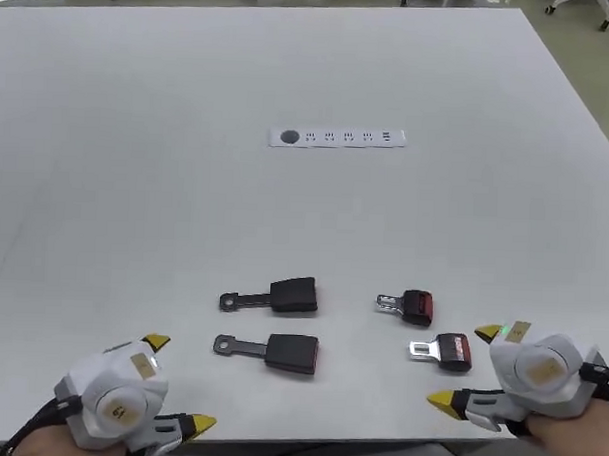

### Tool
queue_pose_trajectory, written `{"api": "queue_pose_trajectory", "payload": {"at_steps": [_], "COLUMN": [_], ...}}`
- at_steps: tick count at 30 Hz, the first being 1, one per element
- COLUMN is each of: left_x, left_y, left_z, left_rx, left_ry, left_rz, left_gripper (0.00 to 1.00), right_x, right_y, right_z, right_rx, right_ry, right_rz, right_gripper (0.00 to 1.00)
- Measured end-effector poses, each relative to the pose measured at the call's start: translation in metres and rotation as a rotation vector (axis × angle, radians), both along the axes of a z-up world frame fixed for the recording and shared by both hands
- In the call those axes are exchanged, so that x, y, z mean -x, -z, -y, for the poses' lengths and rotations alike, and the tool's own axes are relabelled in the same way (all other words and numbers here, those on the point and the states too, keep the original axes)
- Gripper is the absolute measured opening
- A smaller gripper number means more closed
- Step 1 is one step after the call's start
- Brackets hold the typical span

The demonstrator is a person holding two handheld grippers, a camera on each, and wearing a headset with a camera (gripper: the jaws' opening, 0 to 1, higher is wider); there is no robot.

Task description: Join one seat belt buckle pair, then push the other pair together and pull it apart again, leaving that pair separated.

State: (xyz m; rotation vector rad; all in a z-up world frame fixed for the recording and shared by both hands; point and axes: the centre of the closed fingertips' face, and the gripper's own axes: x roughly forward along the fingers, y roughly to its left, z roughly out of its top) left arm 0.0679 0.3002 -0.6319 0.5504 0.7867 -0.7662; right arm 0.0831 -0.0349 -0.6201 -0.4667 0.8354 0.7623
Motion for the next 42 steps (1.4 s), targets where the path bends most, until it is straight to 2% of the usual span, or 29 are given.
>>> {"api": "queue_pose_trajectory", "payload": {"at_steps": [1,3,6,12,15,18,19,21,24,29,32,36,38,42], "left_x": [-0.001,-0.006,-0.008,-0.025,-0.03,-0.032,-0.033,-0.035,-0.041,-0.045,-0.049,-0.053,-0.053,-0.051], "left_y": [0.001,0.001,0.002,0.006,0.011,0.014,0.015,0.019,0.022,0.026,0.032,0.037,0.038,0.038], "left_z": [0.001,0.009,0.025,0.04,0.048,0.056,0.061,0.069,0.078,0.092,0.095,0.097,0.1,0.107], "left_rx": [-0.01,0.002,-0.023,-0.033,-0.053,-0.082,-0.077,-0.085,-0.104,-0.118,-0.145,-0.175,-0.181,-0.188], "left_ry": [0.007,0.024,0.104,0.13,0.164,0.239,0.255,0.275,0.315,0.374,0.427,0.472,0.493,0.543], "left_rz": [-0.004,-0.007,-0.03,-0.038,-0.066,-0.072,-0.077,-0.099,-0.096,-0.113,-0.113,-0.112,-0.121,-0.116], "left_gripper": [0.69,0.67,0.62,0.59,0.62,0.56,0.54,0.52,0.45,0.44,0.43,0.41,0.41,0.4], "right_x": [-0.002,-0.005,-0.007,-0.016,-0.02,-0.024,-0.025,-0.03,-0.032,-0.036,-0.038,-0.037,-0.037,-0.038], "right_y": [0.002,0.008,0.008,0.017,0.023,0.026,0.028,0.034,0.036,0.037,0.04,0.045,0.049,0.055], "right_z": [0.001,0.005,0.006,0.015,0.02,0.025,0.026,0.032,0.034,0.032,0.032,0.03,0.03,0.028], "right_rx": [0.003,0.009,0.02,0.057,0.076,0.098,0.099,0.115,0.13,0.162,0.189,0.206,0.222,0.235], "right_ry": [-0.004,-0.014,-0.028,-0.068,-0.084,-0.103,-0.106,-0.108,-0.129,-0.198,-0.247,-0.297,-0.321,-0.369], "right_rz": [-0.002,-0.004,-0.014,-0.024,-0.031,-0.04,-0.046,-0.052,-0.062,-0.065,-0.066,-0.094,-0.095,-0.111], "right_gripper": [0.65,0.65,0.61,0.6,0.59,0.57,0.56,0.55,0.5,0.47,0.46,0.41,0.39,0.36]}}
